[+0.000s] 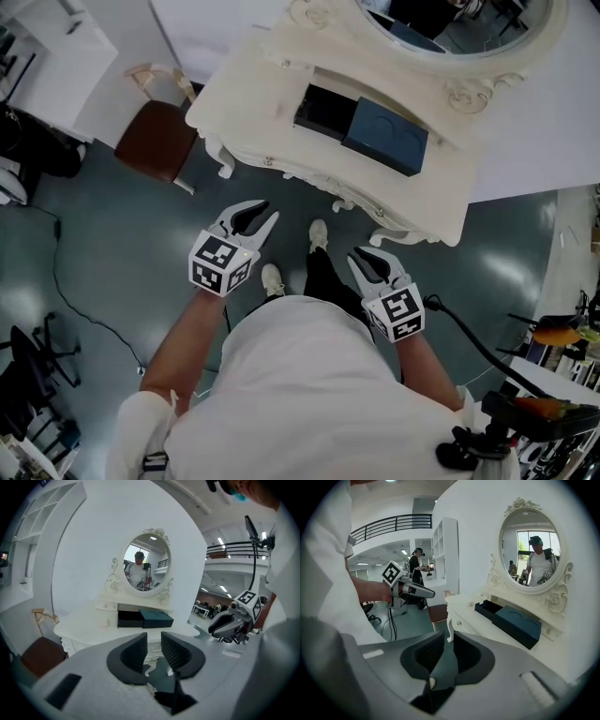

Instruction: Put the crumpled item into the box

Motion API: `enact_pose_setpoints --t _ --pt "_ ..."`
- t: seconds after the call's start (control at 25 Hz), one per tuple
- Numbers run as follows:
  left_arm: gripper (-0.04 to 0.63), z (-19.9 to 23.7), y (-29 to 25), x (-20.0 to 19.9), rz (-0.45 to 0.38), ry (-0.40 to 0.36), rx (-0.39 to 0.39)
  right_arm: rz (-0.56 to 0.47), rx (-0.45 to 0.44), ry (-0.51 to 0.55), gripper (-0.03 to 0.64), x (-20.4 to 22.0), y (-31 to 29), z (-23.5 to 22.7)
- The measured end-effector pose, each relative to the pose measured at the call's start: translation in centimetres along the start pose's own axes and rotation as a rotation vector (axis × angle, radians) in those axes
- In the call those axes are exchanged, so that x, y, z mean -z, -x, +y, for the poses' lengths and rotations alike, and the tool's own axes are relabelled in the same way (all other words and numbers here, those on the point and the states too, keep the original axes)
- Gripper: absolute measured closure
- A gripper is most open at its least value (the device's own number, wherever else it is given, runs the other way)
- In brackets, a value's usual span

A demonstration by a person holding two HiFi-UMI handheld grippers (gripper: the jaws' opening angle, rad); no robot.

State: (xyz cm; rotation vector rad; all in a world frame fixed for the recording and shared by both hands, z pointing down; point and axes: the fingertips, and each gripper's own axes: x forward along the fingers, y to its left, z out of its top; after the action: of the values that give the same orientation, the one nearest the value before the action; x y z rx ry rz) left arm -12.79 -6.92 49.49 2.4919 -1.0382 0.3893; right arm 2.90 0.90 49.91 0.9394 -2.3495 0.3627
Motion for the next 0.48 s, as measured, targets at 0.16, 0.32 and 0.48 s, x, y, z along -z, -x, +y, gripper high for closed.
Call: enact_pose_setpoints --t 0.16,0.32,0.48 --pt "0.492 3.1 -2.6 -1.5 0.008 0.017 -0.057 -0.005 -0.025 0.012 0.552 -1.0 -1.2 -2.6" --pt "0.481 8.2 -7.3 -3.6 0.05 0.058 -0.165 -0.011 -0.085 0.013 0.555 -3.2 -3.7 -8.7" --pt "0.471 14.2 -12.1 -5.1 0.083 0.112 -0.242 -0.007 -0.119 0.011 0.555 -4.9 -6.7 -14.5"
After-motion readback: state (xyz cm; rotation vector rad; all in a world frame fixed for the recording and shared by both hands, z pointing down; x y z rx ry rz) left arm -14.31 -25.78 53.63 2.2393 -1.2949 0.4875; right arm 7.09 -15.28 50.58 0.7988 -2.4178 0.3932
